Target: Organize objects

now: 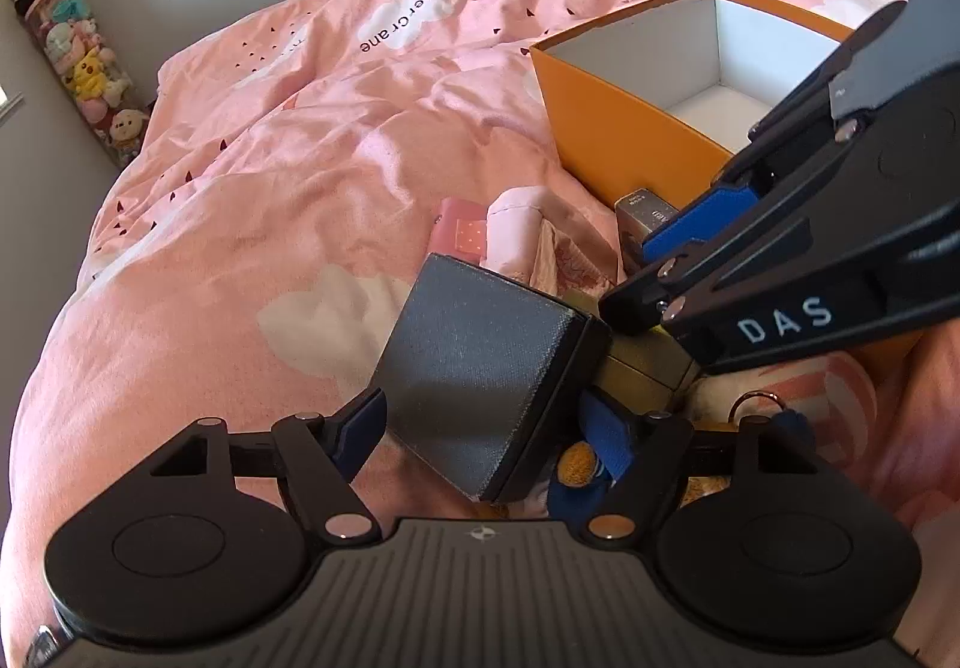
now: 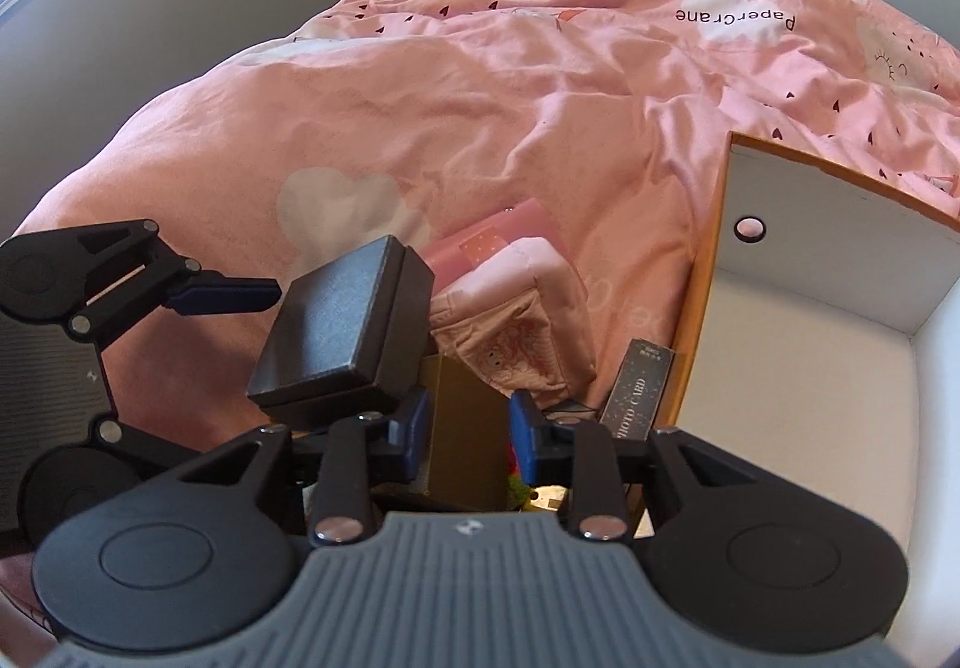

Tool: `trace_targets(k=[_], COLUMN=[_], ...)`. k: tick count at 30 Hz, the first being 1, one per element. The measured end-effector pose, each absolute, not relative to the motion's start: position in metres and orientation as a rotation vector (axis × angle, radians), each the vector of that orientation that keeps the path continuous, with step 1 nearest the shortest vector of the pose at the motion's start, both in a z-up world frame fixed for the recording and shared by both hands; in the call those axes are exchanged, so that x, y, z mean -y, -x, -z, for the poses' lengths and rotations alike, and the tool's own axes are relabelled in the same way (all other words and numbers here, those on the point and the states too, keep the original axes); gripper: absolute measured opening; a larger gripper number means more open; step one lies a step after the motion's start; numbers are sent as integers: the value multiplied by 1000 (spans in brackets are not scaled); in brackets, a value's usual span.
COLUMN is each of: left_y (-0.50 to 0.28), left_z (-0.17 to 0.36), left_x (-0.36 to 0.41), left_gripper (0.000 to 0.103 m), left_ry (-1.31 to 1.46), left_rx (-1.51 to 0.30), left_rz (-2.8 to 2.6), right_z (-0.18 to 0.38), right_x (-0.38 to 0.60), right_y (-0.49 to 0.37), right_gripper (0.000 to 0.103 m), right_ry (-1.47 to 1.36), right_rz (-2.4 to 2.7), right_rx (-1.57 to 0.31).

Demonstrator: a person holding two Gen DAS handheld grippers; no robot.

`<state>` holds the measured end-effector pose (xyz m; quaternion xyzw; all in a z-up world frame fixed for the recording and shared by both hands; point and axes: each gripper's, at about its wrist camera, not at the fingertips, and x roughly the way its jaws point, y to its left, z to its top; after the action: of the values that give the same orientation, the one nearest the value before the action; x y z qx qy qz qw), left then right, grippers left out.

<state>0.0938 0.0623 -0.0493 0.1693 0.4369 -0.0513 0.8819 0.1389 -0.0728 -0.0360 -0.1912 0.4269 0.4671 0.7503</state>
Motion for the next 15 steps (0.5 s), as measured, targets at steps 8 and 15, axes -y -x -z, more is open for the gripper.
trace_targets(k=[8,15], left_y=[-89,-90], left_z=[35,43], left_x=[-63,-52], left_gripper=[66,54], left_ry=[-354,-480], left_rx=[-837,-792], left_rz=[70,74], right_z=[35,35], right_x=[66,53], right_y=[-139,-145], right_gripper=[30,30], right_ry=[464,435], right_rz=[-1042,-1074], right_rx=[-931,-948])
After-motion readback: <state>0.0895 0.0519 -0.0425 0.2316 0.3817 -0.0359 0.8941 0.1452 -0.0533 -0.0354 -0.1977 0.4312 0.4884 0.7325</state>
